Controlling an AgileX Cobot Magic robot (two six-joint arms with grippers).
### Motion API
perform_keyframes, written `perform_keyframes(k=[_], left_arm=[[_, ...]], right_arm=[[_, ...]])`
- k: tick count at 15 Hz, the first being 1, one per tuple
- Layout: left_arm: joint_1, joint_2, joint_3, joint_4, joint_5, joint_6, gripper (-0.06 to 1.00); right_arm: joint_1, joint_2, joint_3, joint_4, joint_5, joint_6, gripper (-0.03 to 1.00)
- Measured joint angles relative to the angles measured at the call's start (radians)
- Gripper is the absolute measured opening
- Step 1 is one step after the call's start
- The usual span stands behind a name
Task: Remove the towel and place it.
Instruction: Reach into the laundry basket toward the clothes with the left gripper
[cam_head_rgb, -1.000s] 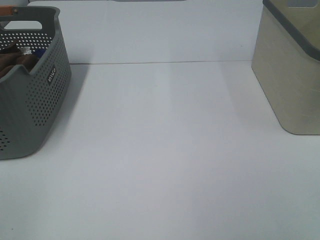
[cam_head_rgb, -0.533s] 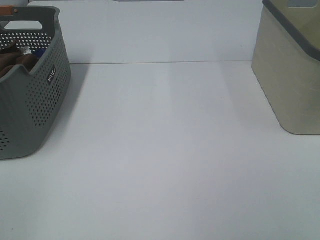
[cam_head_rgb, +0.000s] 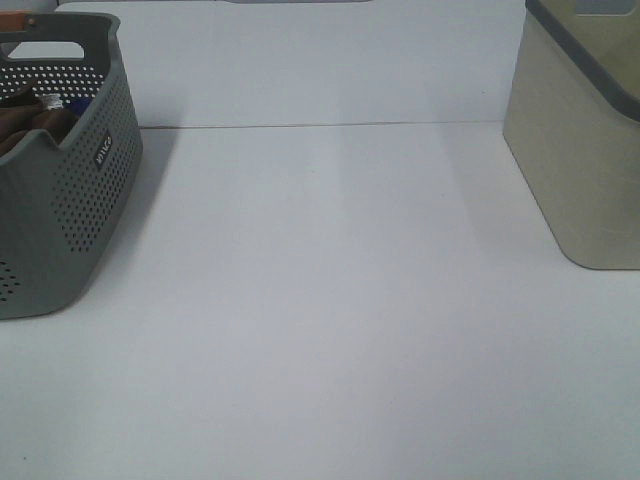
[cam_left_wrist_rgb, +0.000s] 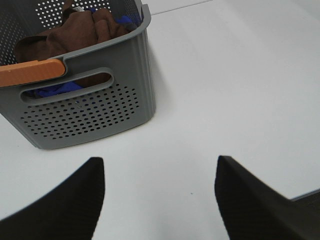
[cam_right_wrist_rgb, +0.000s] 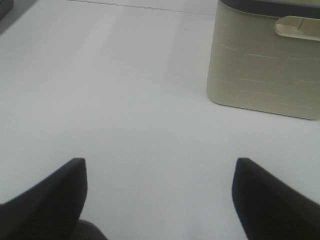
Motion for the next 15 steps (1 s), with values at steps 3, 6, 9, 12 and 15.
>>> perform_keyframes(k=[3,6,9,12,15], left_arm=[[0.000,0.000,0.000,0.000,0.000,0.000,0.62],[0.000,0.000,0.000,0.000,0.000,0.000,0.62],[0.000,0.000,0.000,0.000,0.000,0.000,0.62],[0.000,0.000,0.000,0.000,0.000,0.000,0.62],[0.000,0.000,0.000,0.000,0.000,0.000,0.62]], right_arm=[[0.000,0.000,0.000,0.000,0.000,0.000,0.76],[0.000,0.000,0.000,0.000,0.000,0.000,0.76],[0.000,0.000,0.000,0.000,0.000,0.000,0.76],[0.000,0.000,0.000,0.000,0.000,0.000,0.76],[0.000,0.000,0.000,0.000,0.000,0.000,0.76]])
